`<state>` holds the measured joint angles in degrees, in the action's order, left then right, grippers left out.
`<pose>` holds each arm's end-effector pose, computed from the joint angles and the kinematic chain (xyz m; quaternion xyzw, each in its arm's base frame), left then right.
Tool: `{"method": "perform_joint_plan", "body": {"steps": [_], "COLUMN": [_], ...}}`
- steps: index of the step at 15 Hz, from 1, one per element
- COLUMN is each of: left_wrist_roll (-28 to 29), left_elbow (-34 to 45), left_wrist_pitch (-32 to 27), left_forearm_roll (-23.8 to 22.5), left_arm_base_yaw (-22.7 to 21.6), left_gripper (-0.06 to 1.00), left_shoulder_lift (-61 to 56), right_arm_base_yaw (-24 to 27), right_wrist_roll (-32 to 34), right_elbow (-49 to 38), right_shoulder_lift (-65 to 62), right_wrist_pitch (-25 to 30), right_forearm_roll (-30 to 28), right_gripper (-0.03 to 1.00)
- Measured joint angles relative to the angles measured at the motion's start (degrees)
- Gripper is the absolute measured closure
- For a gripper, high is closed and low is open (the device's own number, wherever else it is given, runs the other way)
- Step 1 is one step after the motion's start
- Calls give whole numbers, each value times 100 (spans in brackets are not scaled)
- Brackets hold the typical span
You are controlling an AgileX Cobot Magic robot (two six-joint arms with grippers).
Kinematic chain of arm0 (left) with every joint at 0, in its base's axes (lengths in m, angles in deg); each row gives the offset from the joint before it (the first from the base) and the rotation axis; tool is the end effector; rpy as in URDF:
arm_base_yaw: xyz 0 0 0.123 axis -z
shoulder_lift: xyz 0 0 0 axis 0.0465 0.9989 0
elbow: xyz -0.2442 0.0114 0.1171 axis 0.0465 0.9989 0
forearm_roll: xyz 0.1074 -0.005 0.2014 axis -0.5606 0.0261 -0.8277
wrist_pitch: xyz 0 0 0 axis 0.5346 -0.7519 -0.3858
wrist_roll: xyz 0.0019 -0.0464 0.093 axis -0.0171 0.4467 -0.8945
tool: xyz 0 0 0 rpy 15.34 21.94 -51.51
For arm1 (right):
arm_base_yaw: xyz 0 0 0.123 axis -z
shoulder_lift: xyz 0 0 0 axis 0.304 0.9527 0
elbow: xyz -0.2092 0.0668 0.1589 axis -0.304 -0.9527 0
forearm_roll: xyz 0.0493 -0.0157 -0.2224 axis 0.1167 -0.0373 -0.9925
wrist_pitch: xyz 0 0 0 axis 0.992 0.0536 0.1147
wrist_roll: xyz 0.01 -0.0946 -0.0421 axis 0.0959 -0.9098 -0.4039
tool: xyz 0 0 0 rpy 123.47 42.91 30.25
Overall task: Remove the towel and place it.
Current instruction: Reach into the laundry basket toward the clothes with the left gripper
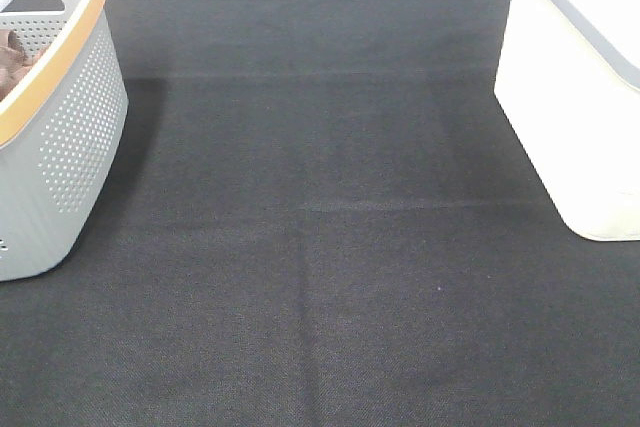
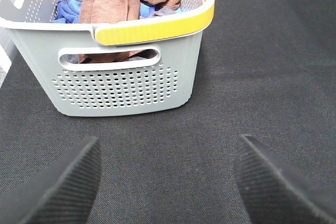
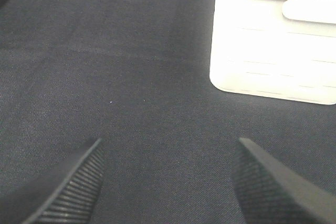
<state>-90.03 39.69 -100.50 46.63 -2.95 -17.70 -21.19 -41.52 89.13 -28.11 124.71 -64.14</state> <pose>-0.0003 -0.0050 0.2608 0.0209 0.8486 -0.0128 0.5285 -0.0025 0.0082 0.2606 -0.0787 0.8477 0.0302 0.5237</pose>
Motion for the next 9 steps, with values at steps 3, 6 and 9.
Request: {"method": "perform_joint_plan", "body": {"steps": [3,6,9], "left_wrist_roll": [0,0,0], "left_elbow": [0,0,0], "left_wrist_pitch": [0,0,0], "left_forearm_roll": [0,0,0], "left_arm_base_yaw": [0,0,0], "left_gripper": [26,26,26], "left_shoulder_lift": [0,0,0], "right_arm_base_yaw": [0,0,0], "right_wrist_roll": [0,0,0], "right_elbow": [0,0,0], "right_shoulder_lift": [0,0,0], "right_wrist_pitch": [0,0,0], "right_forearm_roll": [0,0,0], "right_gripper": [31,31,31]}}
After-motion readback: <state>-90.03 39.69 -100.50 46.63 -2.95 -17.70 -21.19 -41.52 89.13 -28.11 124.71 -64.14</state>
